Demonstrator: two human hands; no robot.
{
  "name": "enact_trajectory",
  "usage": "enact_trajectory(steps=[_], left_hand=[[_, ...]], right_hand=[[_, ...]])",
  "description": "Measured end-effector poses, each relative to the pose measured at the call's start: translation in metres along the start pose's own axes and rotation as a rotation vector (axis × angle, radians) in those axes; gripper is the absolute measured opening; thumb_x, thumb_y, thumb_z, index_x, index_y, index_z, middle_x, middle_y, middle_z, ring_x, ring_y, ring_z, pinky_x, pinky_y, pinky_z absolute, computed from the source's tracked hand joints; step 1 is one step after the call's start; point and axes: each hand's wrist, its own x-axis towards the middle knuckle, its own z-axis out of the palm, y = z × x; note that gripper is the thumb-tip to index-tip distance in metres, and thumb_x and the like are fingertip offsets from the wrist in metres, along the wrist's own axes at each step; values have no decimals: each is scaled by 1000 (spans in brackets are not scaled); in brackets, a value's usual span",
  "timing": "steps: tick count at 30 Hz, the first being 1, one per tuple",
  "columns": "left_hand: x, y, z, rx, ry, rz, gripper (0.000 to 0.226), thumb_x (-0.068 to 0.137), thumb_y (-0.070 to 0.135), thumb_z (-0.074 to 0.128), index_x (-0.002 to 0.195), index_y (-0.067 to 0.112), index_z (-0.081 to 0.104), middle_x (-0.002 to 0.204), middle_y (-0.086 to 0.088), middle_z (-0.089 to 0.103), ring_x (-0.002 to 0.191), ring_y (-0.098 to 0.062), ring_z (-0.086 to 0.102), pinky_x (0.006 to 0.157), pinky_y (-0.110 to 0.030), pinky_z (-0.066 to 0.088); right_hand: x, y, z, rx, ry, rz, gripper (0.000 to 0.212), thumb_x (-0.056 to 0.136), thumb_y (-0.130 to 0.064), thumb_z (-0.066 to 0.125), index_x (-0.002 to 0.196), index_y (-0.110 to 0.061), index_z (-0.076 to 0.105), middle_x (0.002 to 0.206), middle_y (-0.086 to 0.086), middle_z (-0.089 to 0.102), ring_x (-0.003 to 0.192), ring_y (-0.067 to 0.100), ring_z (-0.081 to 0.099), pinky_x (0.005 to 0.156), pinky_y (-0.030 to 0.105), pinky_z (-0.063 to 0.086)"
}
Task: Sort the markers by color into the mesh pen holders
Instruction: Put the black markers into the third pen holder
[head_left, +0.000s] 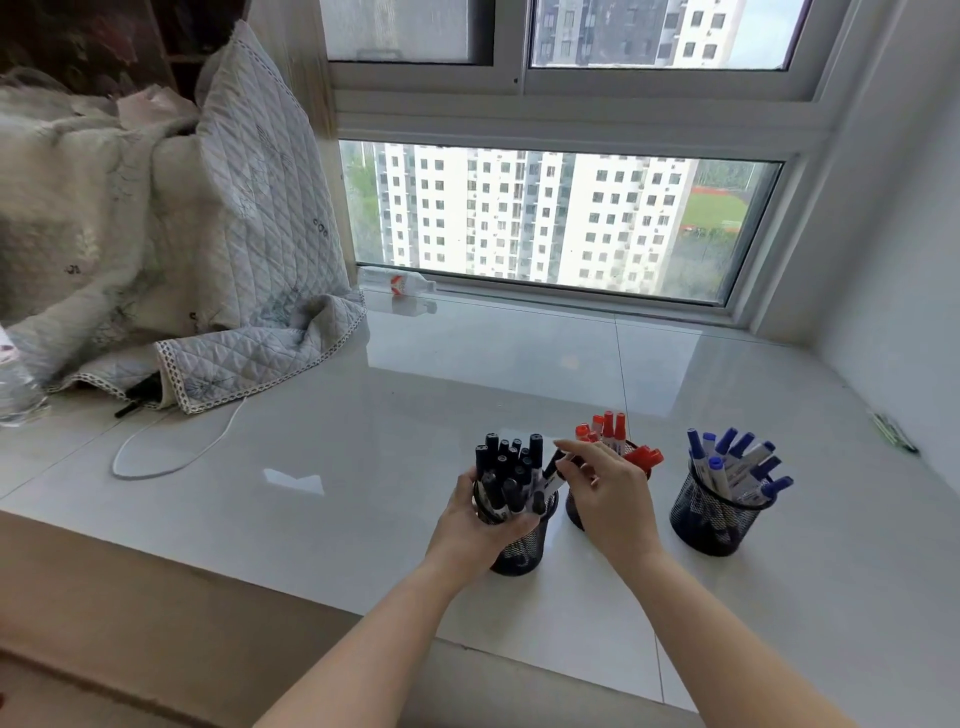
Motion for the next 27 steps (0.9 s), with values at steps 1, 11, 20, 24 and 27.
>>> enact_trajectory(steps=[1,11,20,24,27], left_hand=[[0,0,0,-3,1,-2,72,50,54,79,111,46,42,97,26,63,86,18,57,79,-20,48],[-2,4,1,-5,-2,-1,64,51,54,79,102,54,41,102,22,62,95,10,55,84,-24,48],[-1,6,6,74,68,45,81,45,52,78,117,35,44,113,13,47,105,-4,53,89,-27,46],[2,4,10,79,62,57,74,45,51,78,109,43,42,112,17,50,103,-1,54,87,-25,45],[5,3,9,91,61,44,70,47,50,78,105,45,40,107,21,56,101,1,55,82,-22,43]], right_hand=[[0,1,1,7,-23,15,26,86,-12,63,112,-16,67,91,-6,65,69,5,56,73,22,48],[4,16,8,4,-453,162,38,96,-24,45,133,-34,47,87,-11,49,84,8,48,72,18,36],[-14,22,7,136,-169,177,28,92,-19,53,114,-36,58,93,-15,55,70,3,54,66,10,39],[-30,34,-2,145,200,331,16,87,-14,58,96,-26,54,83,-9,57,72,14,57,60,19,40],[-37,45,-7,79,277,470,30,83,-22,65,105,-19,46,94,-1,52,80,18,53,62,24,41]])
